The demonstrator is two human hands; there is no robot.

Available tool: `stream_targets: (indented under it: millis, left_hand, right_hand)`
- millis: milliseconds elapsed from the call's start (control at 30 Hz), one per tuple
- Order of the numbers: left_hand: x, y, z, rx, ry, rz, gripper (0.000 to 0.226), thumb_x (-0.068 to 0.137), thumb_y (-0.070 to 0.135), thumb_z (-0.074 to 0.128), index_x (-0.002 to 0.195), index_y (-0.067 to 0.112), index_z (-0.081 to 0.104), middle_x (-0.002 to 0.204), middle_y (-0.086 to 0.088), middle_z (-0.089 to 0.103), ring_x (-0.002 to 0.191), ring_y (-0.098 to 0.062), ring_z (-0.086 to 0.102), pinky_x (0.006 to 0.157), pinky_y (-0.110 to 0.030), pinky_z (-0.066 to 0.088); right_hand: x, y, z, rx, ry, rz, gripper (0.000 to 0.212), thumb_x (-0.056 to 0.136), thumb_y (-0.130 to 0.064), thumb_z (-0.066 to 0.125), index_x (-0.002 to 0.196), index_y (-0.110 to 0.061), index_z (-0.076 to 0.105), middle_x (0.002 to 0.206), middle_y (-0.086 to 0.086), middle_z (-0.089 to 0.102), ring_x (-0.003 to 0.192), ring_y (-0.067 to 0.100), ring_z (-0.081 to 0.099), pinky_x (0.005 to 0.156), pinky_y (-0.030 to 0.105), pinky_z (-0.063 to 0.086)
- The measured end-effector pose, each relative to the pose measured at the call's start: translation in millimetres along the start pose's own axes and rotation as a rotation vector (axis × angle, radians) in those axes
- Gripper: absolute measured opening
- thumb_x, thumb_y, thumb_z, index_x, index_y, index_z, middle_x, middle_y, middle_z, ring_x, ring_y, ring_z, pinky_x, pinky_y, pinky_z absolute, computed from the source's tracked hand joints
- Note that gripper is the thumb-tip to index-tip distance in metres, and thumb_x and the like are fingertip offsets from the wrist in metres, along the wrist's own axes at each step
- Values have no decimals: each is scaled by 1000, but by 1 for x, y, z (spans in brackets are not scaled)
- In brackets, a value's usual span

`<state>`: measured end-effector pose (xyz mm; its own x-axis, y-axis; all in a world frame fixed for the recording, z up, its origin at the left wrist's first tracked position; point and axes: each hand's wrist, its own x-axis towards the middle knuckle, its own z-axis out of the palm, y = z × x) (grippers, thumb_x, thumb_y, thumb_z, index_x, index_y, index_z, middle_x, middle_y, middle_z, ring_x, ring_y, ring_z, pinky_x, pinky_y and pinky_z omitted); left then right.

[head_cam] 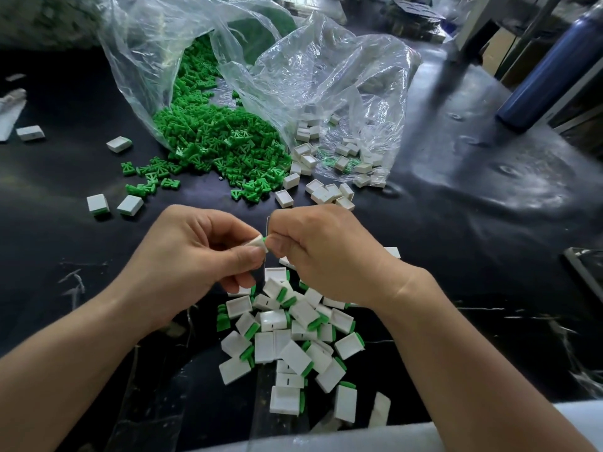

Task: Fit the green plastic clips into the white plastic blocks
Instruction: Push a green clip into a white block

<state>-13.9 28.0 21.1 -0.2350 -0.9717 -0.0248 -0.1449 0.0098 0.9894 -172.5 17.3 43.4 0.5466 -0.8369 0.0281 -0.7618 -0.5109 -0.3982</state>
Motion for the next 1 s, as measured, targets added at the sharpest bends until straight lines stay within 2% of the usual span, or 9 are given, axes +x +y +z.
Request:
stream_targets:
  millis: [133, 233, 400, 533, 633, 700, 767, 867, 1000]
  left_hand:
    - [0, -3, -1, 77, -42, 7, 3, 68, 7, 71, 68, 10, 73, 57, -13, 66, 46, -15, 61, 43, -20, 48]
    - [1, -3, -1, 46, -64, -8, 4, 67, 2, 71, 68, 6, 72, 58, -13, 66, 45, -15, 61, 43, -20, 48]
    - [3, 4, -2, -181, -33, -30, 27, 48, 25, 70, 70, 11, 74, 61, -9, 69, 45, -12, 61, 41, -16, 46]
    - [4, 3, 0, -212, -39, -52, 24, 48, 26, 70, 69, 14, 75, 61, -8, 69, 45, -12, 61, 41, -17, 46]
    - [4, 1, -2, -232, -59, -43, 23, 46, 24, 77, 68, 17, 76, 63, -7, 70, 48, -13, 63, 42, -18, 48]
    - [3, 0, -4, -231, -64, -12, 25, 46, 23, 83, 70, 20, 76, 67, -4, 71, 56, -11, 65, 47, -17, 49]
    - [3, -1, -4, -225, -26, 45, 38, 39, 41, 86, 71, 23, 76, 69, 2, 72, 60, -5, 63, 52, -15, 50]
    - [5, -2, -3, -271, 29, 74, 23, 48, 36, 78, 68, 25, 76, 78, 6, 72, 68, -3, 64, 61, -12, 51]
    - [5, -1, -2, -242, 40, 45, 24, 48, 34, 75, 68, 22, 75, 100, 1, 71, 89, -12, 67, 83, -29, 54]
  right_hand:
    - [0, -2, 1, -112, -49, -39, 19, 95, -19, 43, 77, -19, 37, 71, -3, 43, 71, 21, 42, 65, 37, 35]
    - [0, -2, 1, -113, -48, -45, 18, 95, -15, 44, 78, -19, 38, 74, -2, 45, 72, 22, 45, 66, 38, 37]
    - [0, -1, 2, 250, 123, 39, 19, 93, -14, 48, 74, -17, 46, 60, -2, 45, 61, 22, 42, 57, 36, 33]
    - [1, 5, 3, 428, 86, 123, 26, 94, -18, 48, 68, -13, 52, 71, 13, 61, 69, 27, 56, 63, 38, 46]
    - [1, 8, 2, 712, 74, 206, 39, 97, -27, 39, 67, -11, 56, 68, 12, 61, 57, 12, 54, 54, 21, 44]
    - [2, 10, 3, 857, 40, 267, 46, 97, -34, 34, 70, -9, 60, 62, 3, 61, 51, 5, 52, 50, 16, 41]
    - [3, 10, 3, 1037, -20, 319, 48, 96, -40, 31, 75, -10, 61, 63, 0, 61, 53, 8, 53, 52, 18, 41]
    - [4, 6, 2, 1251, -126, 342, 52, 92, -45, 29, 82, -5, 59, 68, 5, 60, 58, 12, 53, 54, 19, 42]
    - [4, -4, 6, 1372, -249, 333, 56, 94, -47, 23, 94, -1, 55, 73, 8, 58, 60, 12, 53, 55, 20, 41]
